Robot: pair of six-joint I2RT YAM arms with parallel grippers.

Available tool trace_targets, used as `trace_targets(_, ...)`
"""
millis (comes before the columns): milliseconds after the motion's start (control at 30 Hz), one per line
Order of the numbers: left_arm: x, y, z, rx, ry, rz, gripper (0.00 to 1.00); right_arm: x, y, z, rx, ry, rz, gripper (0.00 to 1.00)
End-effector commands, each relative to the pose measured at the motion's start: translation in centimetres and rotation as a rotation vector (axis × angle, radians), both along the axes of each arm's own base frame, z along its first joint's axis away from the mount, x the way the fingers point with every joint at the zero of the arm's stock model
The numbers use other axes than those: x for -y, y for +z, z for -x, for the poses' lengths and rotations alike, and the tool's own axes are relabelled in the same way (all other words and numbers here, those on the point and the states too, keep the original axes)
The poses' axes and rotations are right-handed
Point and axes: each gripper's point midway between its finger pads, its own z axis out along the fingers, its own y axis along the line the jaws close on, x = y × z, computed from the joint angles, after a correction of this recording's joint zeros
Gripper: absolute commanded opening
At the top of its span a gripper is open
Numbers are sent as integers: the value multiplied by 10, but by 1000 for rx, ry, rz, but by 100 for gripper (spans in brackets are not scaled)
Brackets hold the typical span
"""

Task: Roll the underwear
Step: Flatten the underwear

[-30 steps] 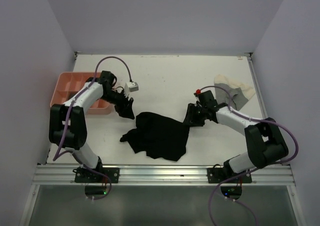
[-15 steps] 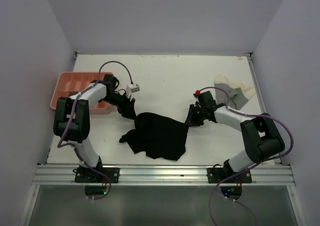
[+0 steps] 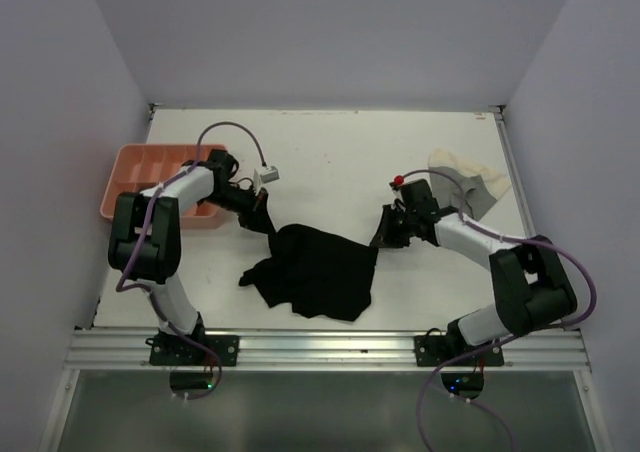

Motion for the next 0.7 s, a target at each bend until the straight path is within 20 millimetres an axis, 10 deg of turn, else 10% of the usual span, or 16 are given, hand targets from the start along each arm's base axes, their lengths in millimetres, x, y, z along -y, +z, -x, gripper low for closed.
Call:
trace_targets(0,9,28,-25,107,6,67,0,-2,44,-14,147,48,-45,0)
trace_targets(233,-11,61,-77,378,189,-66,0,9,109,-18,307,117,-24,0)
trace_targets(333,-17,68,-92,447,235,-115,0,17,95,-17,256,101,39,0)
trace_targets(467,-22,48,-91,413,247,-190,0,18,64,-15,117,-2,38,27)
trace_targets(667,-19,28,-85,416,274,-261,0,19,44,-29,95,-139,28,31)
